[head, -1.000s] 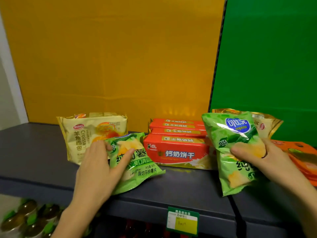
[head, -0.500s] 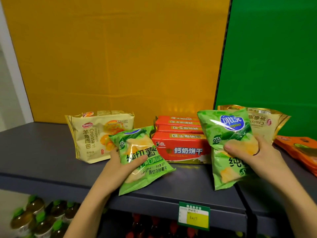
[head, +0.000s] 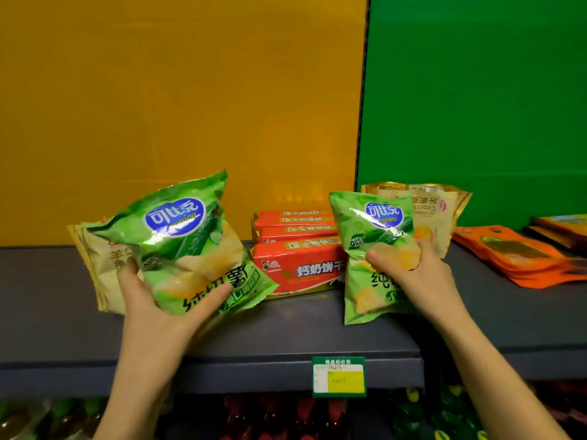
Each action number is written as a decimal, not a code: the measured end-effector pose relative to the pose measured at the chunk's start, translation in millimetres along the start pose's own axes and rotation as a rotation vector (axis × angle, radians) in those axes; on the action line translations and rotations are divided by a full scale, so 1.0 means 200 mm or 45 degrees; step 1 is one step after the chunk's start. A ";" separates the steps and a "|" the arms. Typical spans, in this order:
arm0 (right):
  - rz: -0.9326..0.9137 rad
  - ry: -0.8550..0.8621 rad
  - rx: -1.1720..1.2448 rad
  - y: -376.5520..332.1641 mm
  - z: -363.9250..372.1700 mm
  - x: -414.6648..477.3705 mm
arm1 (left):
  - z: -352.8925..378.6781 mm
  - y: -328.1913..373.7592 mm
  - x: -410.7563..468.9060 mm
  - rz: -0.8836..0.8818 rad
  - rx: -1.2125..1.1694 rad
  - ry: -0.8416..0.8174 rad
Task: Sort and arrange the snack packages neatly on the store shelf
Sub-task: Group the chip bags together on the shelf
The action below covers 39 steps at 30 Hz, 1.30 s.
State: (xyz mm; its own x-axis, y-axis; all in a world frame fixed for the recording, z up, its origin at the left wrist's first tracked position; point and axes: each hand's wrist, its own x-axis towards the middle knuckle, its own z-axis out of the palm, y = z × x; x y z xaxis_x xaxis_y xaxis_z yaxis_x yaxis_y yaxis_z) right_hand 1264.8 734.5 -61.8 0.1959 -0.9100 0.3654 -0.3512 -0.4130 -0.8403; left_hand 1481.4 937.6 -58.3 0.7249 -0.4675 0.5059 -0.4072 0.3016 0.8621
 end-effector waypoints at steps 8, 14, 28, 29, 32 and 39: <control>0.013 0.328 0.055 0.04 -0.39 -0.06 | 0.42 0.11 0.04 0.127 -0.132 -0.283; 0.114 0.566 -0.032 0.26 -0.93 -0.15 | 0.95 0.19 -0.13 0.169 -0.317 -0.542; 0.209 0.754 -0.184 0.90 -2.20 -0.26 | 2.23 0.47 -0.97 0.037 -0.474 -0.847; 0.204 0.761 -0.188 0.94 -2.27 -0.25 | 2.30 0.49 -1.02 0.034 -0.488 -0.854; 0.204 0.777 -0.165 1.03 -2.45 -0.21 | 2.53 0.54 -1.13 0.021 -0.510 -0.872; 0.189 0.854 -0.176 1.28 -2.83 -0.07 | 3.05 0.61 -1.30 -0.081 -0.517 -0.871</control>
State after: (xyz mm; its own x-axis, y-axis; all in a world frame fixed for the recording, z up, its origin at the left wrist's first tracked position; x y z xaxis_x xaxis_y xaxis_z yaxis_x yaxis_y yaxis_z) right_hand 654.6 620.2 -55.9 -0.4548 -0.7648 0.4563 -0.4526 -0.2428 -0.8580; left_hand 903.8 588.5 -67.3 0.1842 -0.8607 0.4747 -0.0471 0.4747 0.8789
